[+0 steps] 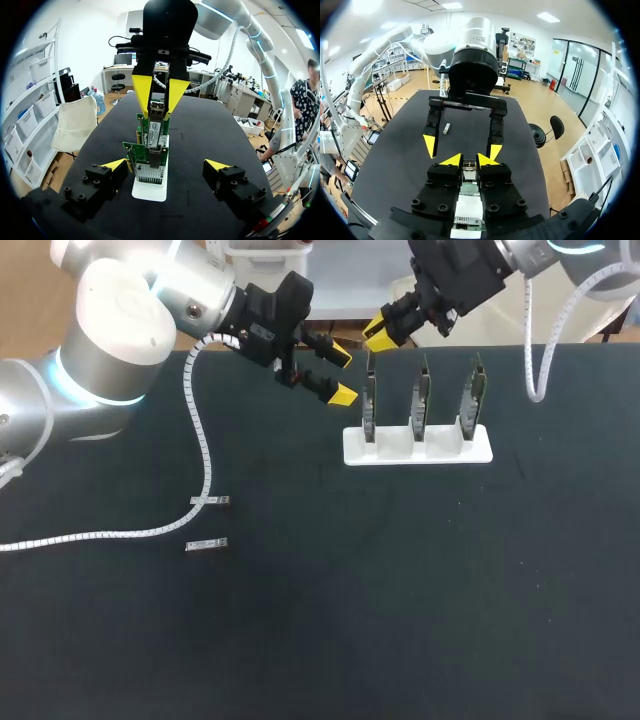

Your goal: Pick up the optical module with the left hand, and insert it into the network port with the right hand.

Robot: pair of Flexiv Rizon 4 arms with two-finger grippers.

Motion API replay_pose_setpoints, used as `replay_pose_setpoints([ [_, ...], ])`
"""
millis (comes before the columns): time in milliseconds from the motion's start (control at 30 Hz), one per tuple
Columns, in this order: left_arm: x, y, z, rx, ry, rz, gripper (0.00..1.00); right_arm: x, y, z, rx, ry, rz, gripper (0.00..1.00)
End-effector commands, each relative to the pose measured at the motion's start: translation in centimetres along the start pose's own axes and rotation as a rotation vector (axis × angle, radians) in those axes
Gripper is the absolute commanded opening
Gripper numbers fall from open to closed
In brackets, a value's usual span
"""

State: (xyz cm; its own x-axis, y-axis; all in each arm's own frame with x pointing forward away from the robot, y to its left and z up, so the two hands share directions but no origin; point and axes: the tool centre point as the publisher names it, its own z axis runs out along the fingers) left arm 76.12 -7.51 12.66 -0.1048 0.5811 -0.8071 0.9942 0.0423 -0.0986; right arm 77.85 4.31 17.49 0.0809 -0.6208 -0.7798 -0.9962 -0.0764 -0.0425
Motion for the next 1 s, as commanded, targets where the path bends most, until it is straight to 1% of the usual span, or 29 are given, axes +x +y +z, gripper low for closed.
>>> replay_pose_setpoints([
  [33, -0.09, 0.24, 0.05, 0.005, 0.005, -0.001, 1.00, -0.01, 0.19, 0.05, 0.003, 0.000, 0.001, 0.00],
  [500, -0.09, 0.24, 0.05, 0.005, 0.005, -0.001, 1.00, 0.49, 0.29, 0.39, -0.004, 0.012, 0.027, 0.00],
  [800, -0.09, 0.24, 0.05, 0.005, 0.005, -0.001, 1.00, -0.23, 0.34, -0.14, 0.004, -0.009, 0.016, 0.00],
  [1000, -0.09, 0.24, 0.05, 0.005, 0.005, -0.001, 1.00, 0.08, 0.29, -0.18, -0.006, 0.004, 0.018, 0.00],
])
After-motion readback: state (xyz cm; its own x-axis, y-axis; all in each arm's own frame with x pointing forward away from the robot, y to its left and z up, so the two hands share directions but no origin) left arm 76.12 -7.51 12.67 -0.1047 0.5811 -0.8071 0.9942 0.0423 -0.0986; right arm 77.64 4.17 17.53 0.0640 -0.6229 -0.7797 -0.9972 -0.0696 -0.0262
